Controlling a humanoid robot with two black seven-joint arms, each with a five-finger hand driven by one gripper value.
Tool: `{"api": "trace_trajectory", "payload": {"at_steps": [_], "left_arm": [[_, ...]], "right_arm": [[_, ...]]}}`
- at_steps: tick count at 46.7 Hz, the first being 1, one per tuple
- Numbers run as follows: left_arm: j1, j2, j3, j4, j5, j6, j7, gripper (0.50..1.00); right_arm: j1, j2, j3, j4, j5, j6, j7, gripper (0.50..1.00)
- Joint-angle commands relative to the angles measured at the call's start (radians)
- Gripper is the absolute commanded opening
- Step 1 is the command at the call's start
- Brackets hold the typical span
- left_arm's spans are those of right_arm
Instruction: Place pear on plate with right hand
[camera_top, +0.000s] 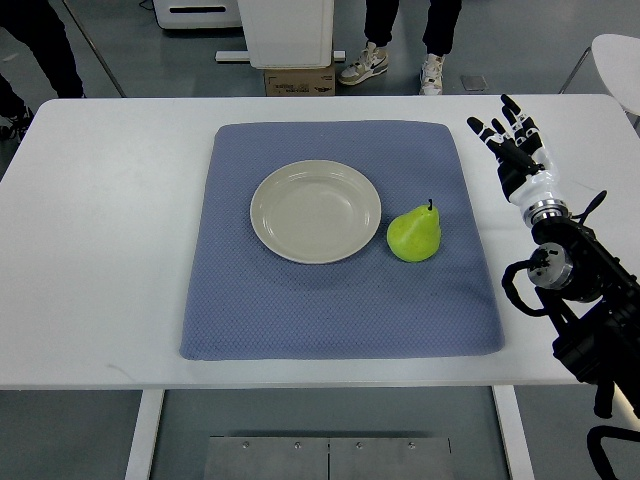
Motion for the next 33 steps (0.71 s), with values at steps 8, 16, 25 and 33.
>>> {"api": "trace_trajectory", "payload": {"at_steps": [8,16,25,33], "left_arm": [[0.000,0.000,0.000,0.001,0.000,0.000,0.000,1.000],[0.000,0.000,0.000,0.001,0.000,0.000,0.000,1.000],[0.000,0.000,0.000,0.001,0.000,0.000,0.000,1.000],[0.000,0.000,0.000,0.001,0.000,0.000,0.000,1.000]], "right_arm": [[-0.017,-0.045,-0.005,0.004,0.008,0.015,-0.008,1.000],[-0.075,-0.143,-0.052,0.008,0.008,0.184,-0.006,1.000],[-0.127,-0.195,-0.078,0.008,0.004,0.230,0.006,1.000],[-0.179,-0.246,-0.153,0.102,-0.002,0.253,0.056,1.000]]}}
